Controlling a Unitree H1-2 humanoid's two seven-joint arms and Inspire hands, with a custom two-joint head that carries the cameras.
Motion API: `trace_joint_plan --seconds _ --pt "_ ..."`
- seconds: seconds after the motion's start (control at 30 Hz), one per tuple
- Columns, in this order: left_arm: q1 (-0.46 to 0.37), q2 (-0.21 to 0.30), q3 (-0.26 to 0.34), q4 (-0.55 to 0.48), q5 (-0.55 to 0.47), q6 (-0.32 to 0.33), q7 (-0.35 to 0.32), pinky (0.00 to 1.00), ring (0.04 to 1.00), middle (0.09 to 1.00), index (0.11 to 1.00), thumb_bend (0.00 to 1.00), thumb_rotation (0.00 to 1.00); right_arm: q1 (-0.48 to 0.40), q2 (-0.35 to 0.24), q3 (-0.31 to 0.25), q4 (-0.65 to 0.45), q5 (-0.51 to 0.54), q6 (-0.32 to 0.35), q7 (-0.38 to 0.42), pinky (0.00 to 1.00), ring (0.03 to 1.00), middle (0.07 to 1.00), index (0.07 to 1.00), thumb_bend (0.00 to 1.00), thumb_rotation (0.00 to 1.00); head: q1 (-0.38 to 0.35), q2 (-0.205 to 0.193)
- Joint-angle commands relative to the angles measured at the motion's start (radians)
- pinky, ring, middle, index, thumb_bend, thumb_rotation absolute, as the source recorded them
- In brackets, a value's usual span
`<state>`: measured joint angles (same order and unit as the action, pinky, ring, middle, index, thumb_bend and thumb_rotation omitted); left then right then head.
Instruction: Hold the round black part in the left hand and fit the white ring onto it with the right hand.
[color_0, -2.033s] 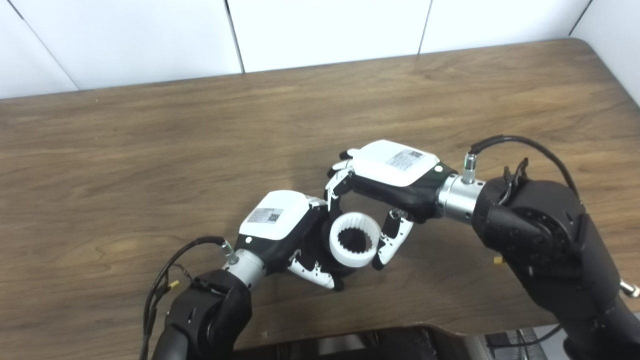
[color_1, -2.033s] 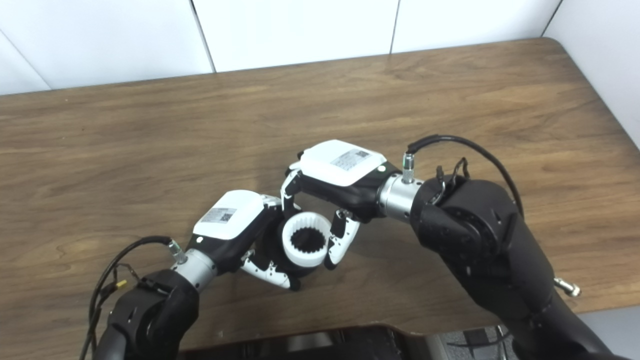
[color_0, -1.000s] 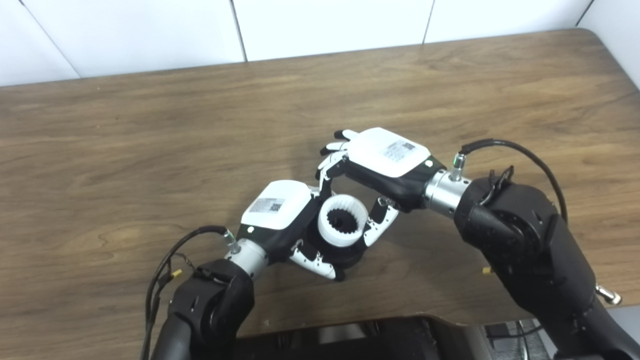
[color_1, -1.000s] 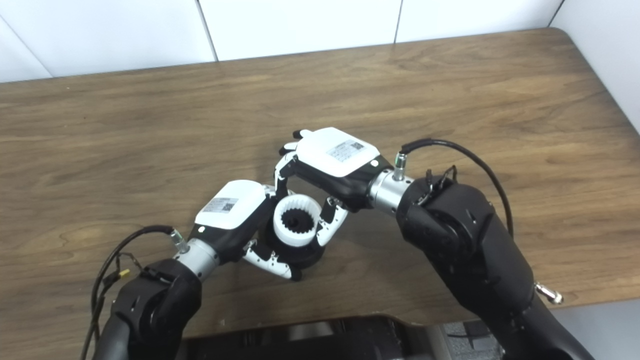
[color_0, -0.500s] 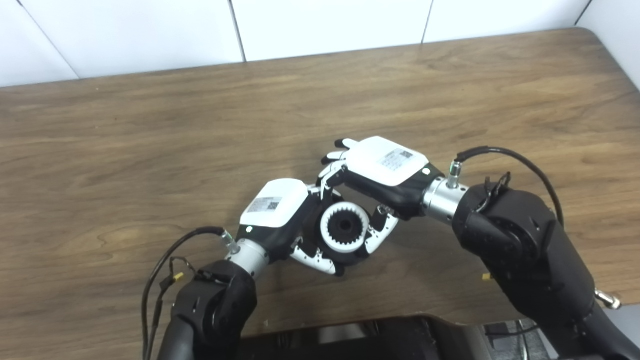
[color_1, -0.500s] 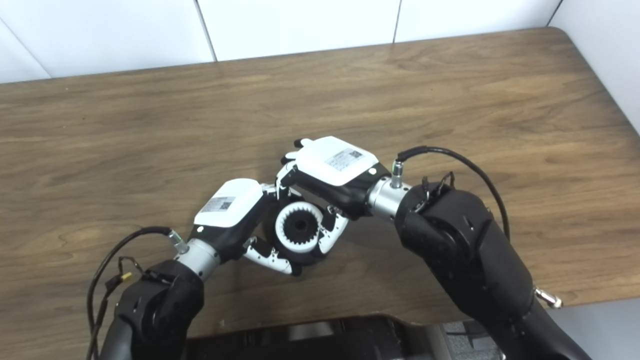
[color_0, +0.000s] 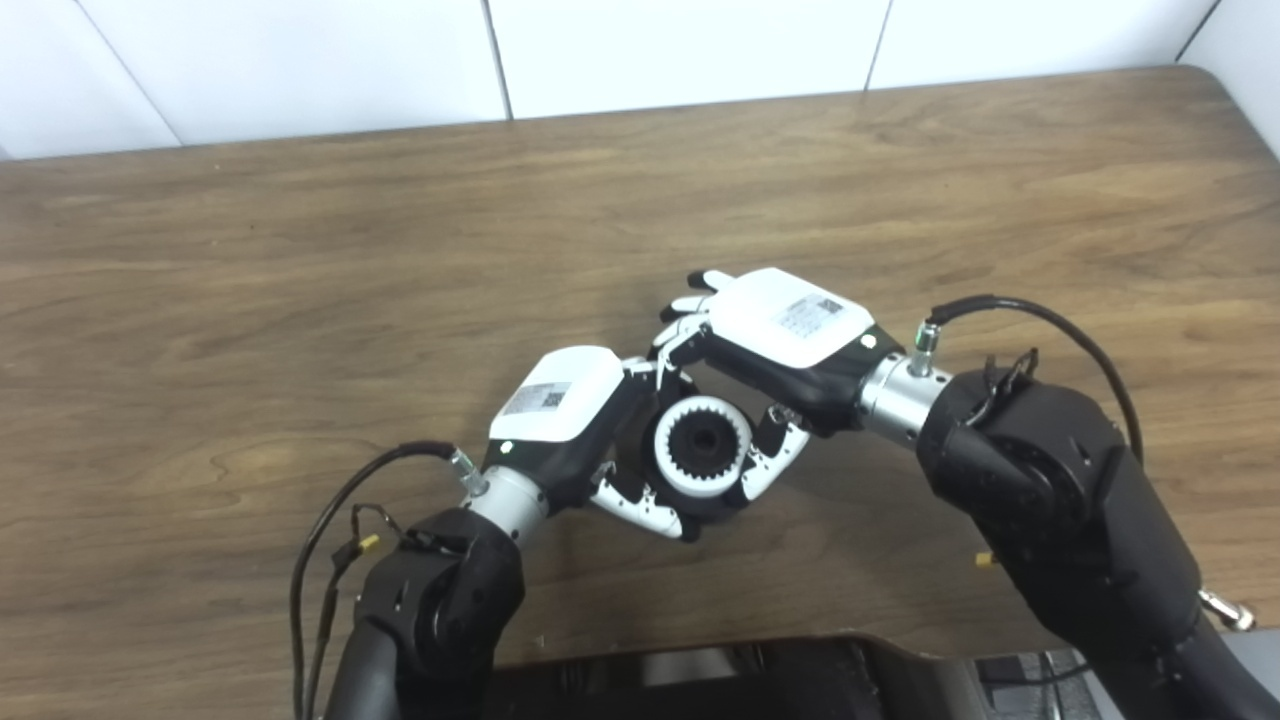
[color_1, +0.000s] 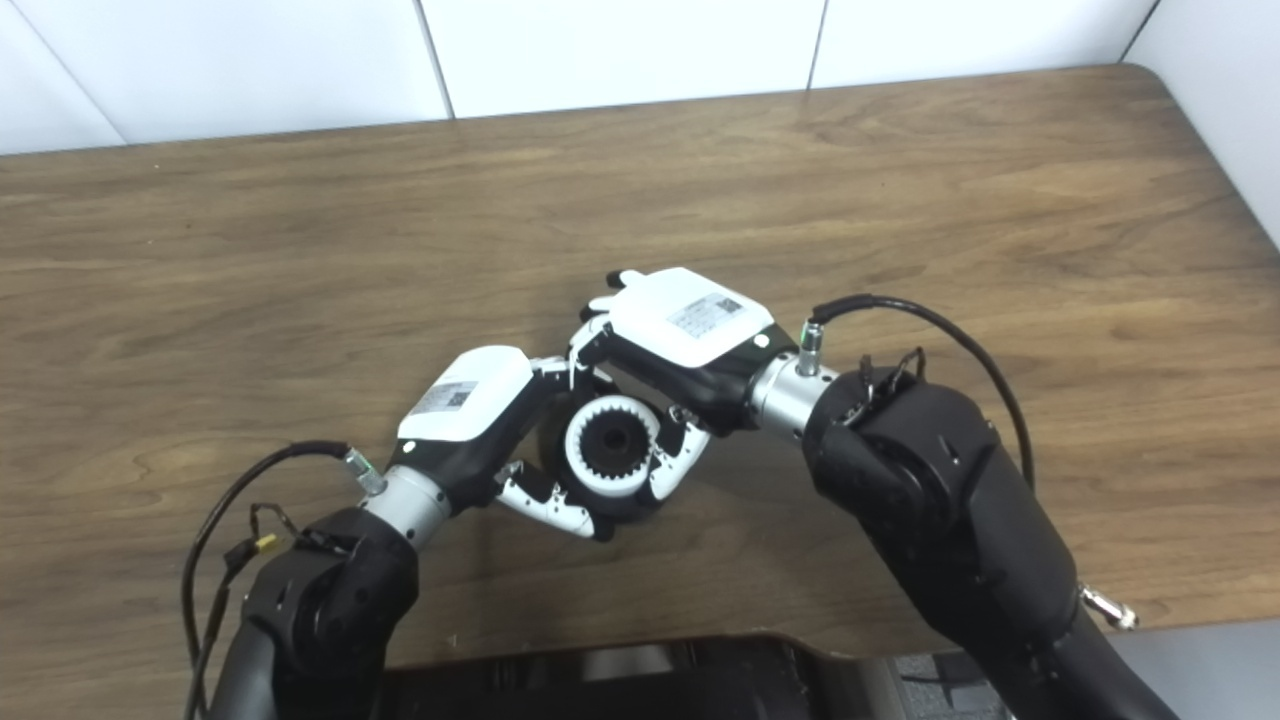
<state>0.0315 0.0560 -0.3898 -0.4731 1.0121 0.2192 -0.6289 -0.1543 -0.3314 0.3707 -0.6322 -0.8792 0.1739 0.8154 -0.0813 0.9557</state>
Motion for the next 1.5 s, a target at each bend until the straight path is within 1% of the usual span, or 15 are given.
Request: trace_joint_plan --seconds 0.0,0.03,0.07,0.13,0.23,0.33,0.4,0.6,0.9,1.0,1.03,1.1,1.13,1.3,1.47 --pt "0.001 0.01 0.009 -0.017 -0.001 0.041 -0.03 0.76 0.803 0.795 0.793 1.0 0.22 0.0 -0.017 -0.012 0.022 0.011 -0.022 -0.019 1.0 0.887 0.764 0.489 0.52 0.14 -0.002 -0.004" --pt "0.0 0.013 0.008 -0.021 -0.004 0.046 -0.041 0.77 0.81 0.802 0.8 1.0 0.22 0.002 -0.018 -0.017 0.031 0.011 -0.016 -0.022 1.0 0.886 0.763 0.492 0.52 0.14 -0.002 -0.006" --pt "-0.001 0.015 0.008 -0.024 -0.006 0.049 -0.048 0.77 0.813 0.806 0.804 1.0 0.23 0.004 -0.018 -0.019 0.037 0.011 -0.012 -0.023 1.0 0.889 0.767 0.575 0.72 0.17 -0.002 -0.008" --pt "-0.009 0.026 0.004 -0.033 -0.008 0.057 -0.08 0.77 0.815 0.81 0.813 1.0 0.25 0.007 -0.023 -0.026 0.055 0.017 -0.011 -0.033 1.0 0.892 0.772 0.659 0.9 0.22 0.0 -0.017" --pt "-0.021 0.038 0.005 -0.052 -0.03 0.094 -0.14 0.77 0.826 0.824 0.842 1.0 0.27 0.016 -0.029 -0.04 0.09 0.025 -0.016 -0.058 0.99 0.893 0.775 0.693 0.99 0.29 0.002 -0.028" --pt "-0.033 0.055 0.002 -0.069 -0.022 0.111 -0.172 0.76 0.837 0.838 0.854 1.0 0.31 0.025 -0.036 -0.048 0.11 0.026 -0.011 -0.07 0.98 0.902 0.779 0.692 1.0 0.32 0.006 -0.033" --pt "-0.038 0.064 0.001 -0.079 -0.009 0.115 -0.181 0.79 0.846 0.848 0.857 1.0 0.34 0.03 -0.042 -0.048 0.118 0.025 -0.012 -0.079 0.98 0.909 0.784 0.687 1.0 0.33 0.006 -0.037" --pt "-0.036 0.084 0.005 -0.086 0.018 0.089 -0.15 0.79 0.839 0.861 0.878 1.0 0.34 0.038 -0.048 -0.047 0.128 0.03 -0.005 -0.104 0.97 0.91 0.795 0.67 0.99 0.34 0.005 -0.042" --pt "-0.046 0.096 0.026 -0.097 0.036 0.103 -0.165 0.79 0.855 0.878 0.89 1.0 0.35 0.028 -0.047 -0.071 0.112 0.059 0.017 -0.122 0.97 0.924 0.8 0.708 1.0 0.33 0.008 -0.052" --pt "-0.049 0.099 0.045 -0.112 0.045 0.11 -0.172 0.82 0.876 0.897 0.905 1.0 0.36 0.021 -0.045 -0.087 0.098 0.084 0.036 -0.118 0.99 0.936 0.814 0.731 1.0 0.35 0.008 -0.052" --pt "-0.047 0.101 0.055 -0.118 0.041 0.11 -0.165 0.79 0.873 0.897 0.906 1.0 0.35 0.019 -0.045 -0.092 0.093 0.095 0.042 -0.116 0.99 0.938 0.823 0.742 1.0 0.35 0.01 -0.057" --pt "-0.045 0.106 0.073 -0.124 0.032 0.104 -0.153 0.77 0.872 0.898 0.906 1.0 0.34 0.014 -0.042 -0.104 0.084 0.118 0.058 -0.111 0.98 0.94 0.832 0.753 1.0 0.36 0.01 -0.057" --pt "-0.045 0.108 0.079 -0.125 0.029 0.099 -0.149 0.81 0.873 0.898 0.907 1.0 0.35 0.012 -0.041 -0.109 0.079 0.129 0.066 -0.108 0.97 0.935 0.837 0.76 1.0 0.36 0.01 -0.057" --pt "-0.054 0.116 0.126 -0.13 0.0 0.106 -0.143 0.87 0.897 0.915 0.922 1.0 0.41 -0.01 -0.04 -0.139 0.036 0.19 0.15 -0.061 0.96 0.934 0.855 0.786 1.0 0.4 0.007 -0.061" --pt "-0.064 0.125 0.158 -0.14 -0.025 0.12 -0.145 0.82 0.898 0.914 0.929 1.0 0.41 -0.037 -0.062 -0.157 0.027 0.22 0.181 -0.054 0.9 0.914 0.873 0.824 1.0 0.45 0.007 -0.067"
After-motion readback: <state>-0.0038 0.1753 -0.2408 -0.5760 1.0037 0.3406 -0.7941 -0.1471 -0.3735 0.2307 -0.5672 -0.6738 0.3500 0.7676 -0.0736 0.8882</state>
